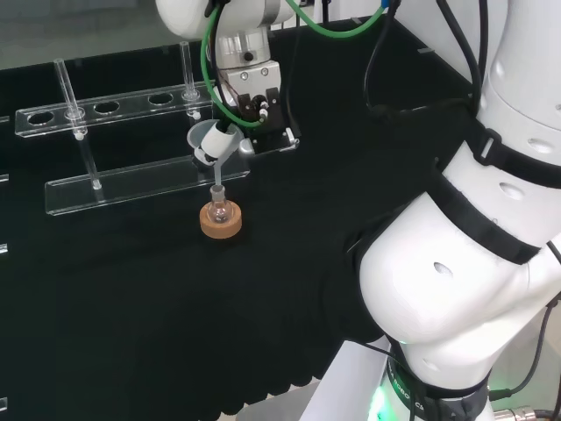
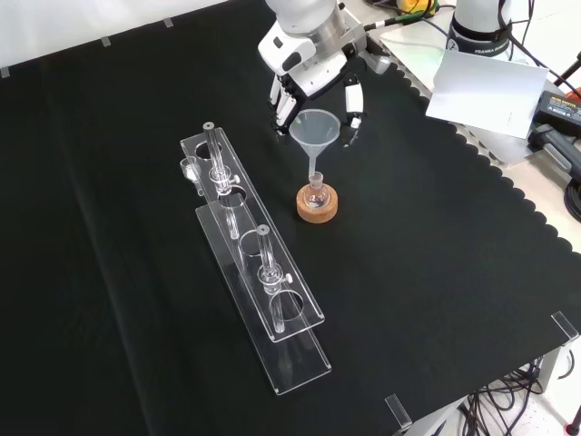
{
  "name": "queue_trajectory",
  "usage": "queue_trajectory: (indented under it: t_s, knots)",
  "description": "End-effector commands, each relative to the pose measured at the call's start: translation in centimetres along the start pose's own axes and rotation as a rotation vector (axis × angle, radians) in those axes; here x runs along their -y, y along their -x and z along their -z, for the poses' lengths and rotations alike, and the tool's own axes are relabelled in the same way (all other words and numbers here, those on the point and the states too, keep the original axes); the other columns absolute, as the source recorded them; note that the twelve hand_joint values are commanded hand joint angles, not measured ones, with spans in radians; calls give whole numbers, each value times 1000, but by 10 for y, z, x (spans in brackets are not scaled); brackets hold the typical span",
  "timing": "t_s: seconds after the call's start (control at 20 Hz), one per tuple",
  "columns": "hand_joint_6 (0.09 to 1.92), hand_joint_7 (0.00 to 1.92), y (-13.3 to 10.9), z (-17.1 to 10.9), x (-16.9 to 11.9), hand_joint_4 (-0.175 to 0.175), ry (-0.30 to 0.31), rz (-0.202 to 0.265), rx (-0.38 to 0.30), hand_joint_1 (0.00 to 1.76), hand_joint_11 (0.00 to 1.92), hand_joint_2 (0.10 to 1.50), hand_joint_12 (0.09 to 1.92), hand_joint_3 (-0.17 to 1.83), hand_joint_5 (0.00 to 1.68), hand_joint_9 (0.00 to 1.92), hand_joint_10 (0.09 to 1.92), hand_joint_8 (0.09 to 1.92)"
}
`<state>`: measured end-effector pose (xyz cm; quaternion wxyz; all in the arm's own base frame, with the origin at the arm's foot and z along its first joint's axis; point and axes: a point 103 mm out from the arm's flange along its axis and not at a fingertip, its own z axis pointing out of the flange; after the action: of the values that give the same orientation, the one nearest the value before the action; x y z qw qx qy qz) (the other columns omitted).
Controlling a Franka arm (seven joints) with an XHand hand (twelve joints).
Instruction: Place the funnel on the round-bottom flask.
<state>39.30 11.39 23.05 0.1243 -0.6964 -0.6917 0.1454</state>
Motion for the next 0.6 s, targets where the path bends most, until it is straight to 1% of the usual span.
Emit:
queue_trajectory:
  t_s: [0.05, 0.35, 0.6]
  knots:
    - [802, 975, -6, -3, 1, 20, -7, 9, -11, 798, 804, 795, 1199, 598, 932, 1194, 374, 720]
    - [802, 975, -11, -14, -3, 20, -24, 5, 2, 798, 804, 795, 1199, 598, 933, 1194, 374, 720]
    - [802, 974, -11, -18, -5, 20, -30, 13, -4, 798, 804, 795, 1199, 599, 934, 1194, 375, 721]
